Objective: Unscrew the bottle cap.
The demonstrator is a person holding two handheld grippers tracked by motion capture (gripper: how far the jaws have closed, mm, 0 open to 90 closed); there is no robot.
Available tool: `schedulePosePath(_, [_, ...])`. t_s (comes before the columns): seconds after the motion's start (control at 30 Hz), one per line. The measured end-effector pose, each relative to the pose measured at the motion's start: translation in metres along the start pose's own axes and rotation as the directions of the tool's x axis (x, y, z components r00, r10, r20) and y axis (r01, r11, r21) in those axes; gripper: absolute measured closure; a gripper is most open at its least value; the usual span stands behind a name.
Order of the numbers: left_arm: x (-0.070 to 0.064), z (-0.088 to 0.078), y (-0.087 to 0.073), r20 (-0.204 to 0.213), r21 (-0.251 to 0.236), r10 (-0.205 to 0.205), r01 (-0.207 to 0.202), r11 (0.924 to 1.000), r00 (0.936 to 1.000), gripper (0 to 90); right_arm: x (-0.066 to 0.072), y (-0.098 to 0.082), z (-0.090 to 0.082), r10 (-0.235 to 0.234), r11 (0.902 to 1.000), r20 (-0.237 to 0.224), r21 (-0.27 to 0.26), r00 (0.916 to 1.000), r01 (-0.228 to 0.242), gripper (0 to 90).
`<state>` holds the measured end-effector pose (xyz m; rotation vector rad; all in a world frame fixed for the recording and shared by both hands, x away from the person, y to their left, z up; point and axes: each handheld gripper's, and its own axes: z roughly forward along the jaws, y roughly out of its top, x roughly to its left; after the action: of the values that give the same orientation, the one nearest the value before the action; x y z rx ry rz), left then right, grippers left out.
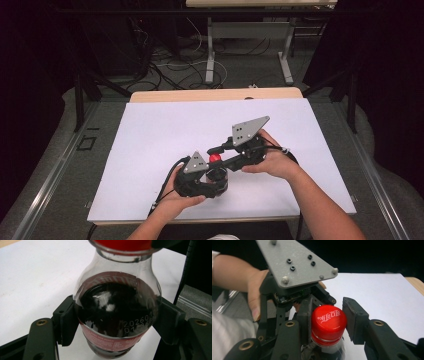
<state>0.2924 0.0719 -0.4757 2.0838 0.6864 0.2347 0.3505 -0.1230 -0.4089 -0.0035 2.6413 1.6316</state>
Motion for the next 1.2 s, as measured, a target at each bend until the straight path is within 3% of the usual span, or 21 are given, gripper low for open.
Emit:
schedulePosePath(0.13, [0.001, 0.001, -0.001, -0.016, -0.001, -0.002, 0.002, 1.0000, 0.9999, 30.2, 0.001, 0.001, 0.002, -0.002, 1.0000, 0.012, 0.004, 0.9999, 0.002, 56.5])
schedulePosePath(0.2, [0.003, 0.000, -0.001, -0.023, 0.002, -0.014, 0.014, 0.9999, 0.9996, 30.2, 0.006, 0.002, 0.003, 0.047, 0.9989, 0.062, 0.004, 0.9970, -0.047, 44.9])
schedulePosePath(0.27, [0.005, -0.001, -0.002, -0.038, 0.007, -0.022, 0.022, 0.9997, 0.9991, 30.2, 0.014, 0.004, 0.002, 0.051, 0.9985, 0.135, 0.012, 0.9895, -0.053, 43.5])
schedulePosePath(0.33, [0.007, -0.001, -0.002, -0.050, 0.000, -0.031, 0.031, 0.9995, 0.9983, 30.2, 0.023, 0.006, 0.002, 0.070, 0.9971, 0.228, 0.014, 0.9711, -0.075, 41.5])
schedulePosePath(0.4, [0.008, -0.001, -0.002, -0.059, 0.003, -0.028, 0.028, 0.9996, 0.9979, 30.2, 0.031, 0.007, 0.003, 0.125, 0.9920, 0.293, -0.019, 0.9479, -0.125, 41.5])
schedulePosePath(0.5, [0.008, -0.001, -0.002, -0.062, 0.008, -0.030, 0.030, 0.9995, 0.9976, 30.2, 0.043, 0.007, 0.007, 0.164, 0.9857, 0.413, -0.035, 0.8956, -0.165, 45.2])
schedulePosePath(0.57, [0.008, 0.000, -0.002, -0.065, 0.016, -0.032, 0.033, 0.9993, 0.9973, 30.2, 0.049, 0.007, 0.012, 0.174, 0.9839, 0.454, -0.044, 0.8737, -0.173, 48.3])
schedulePosePath(0.63, [0.007, 0.001, -0.002, -0.078, 0.008, -0.035, 0.035, 0.9993, 0.9964, 30.2, 0.054, 0.006, 0.015, 0.175, 0.9829, 0.484, -0.037, 0.8574, -0.180, 51.2])
schedulePosePath(0.77, [0.006, 0.001, -0.002, -0.077, 0.018, -0.028, 0.030, 0.9994, 0.9967, 30.2, 0.057, 0.005, 0.023, 0.178, 0.9819, 0.515, -0.037, 0.8383, -0.186, 54.2])
schedulePosePath(0.9, [0.005, 0.003, -0.003, -0.073, 0.011, -0.023, 0.024, 0.9997, 0.9971, 30.2, 0.053, 0.005, 0.027, 0.186, 0.9806, 0.506, -0.042, 0.8420, -0.192, 57.4])
schedulePosePath(1.0, [0.005, 0.003, -0.003, -0.072, 0.015, -0.024, 0.026, 0.9996, 0.9971, 30.2, 0.049, 0.005, 0.027, 0.178, 0.9821, 0.490, -0.033, 0.8535, -0.186, 60.3])
schedulePosePath(1.03, [0.006, 0.002, -0.003, -0.072, 0.024, -0.016, 0.018, 0.9996, 0.9973, 30.2, 0.047, 0.005, 0.026, 0.179, 0.9818, 0.475, -0.029, 0.8614, -0.188, 60.4])
schedulePosePath(1.13, [0.007, 0.002, -0.003, -0.066, 0.025, -0.020, 0.022, 0.9995, 0.9977, 30.2, 0.038, 0.005, 0.024, 0.167, 0.9844, 0.412, -0.019, 0.8956, -0.175, 61.0])
schedulePosePath(1.2, [0.007, 0.001, -0.003, -0.054, 0.018, -0.023, 0.024, 0.9995, 0.9983, 30.2, 0.032, 0.005, 0.020, 0.154, 0.9871, 0.345, -0.011, 0.9258, -0.160, 61.2])
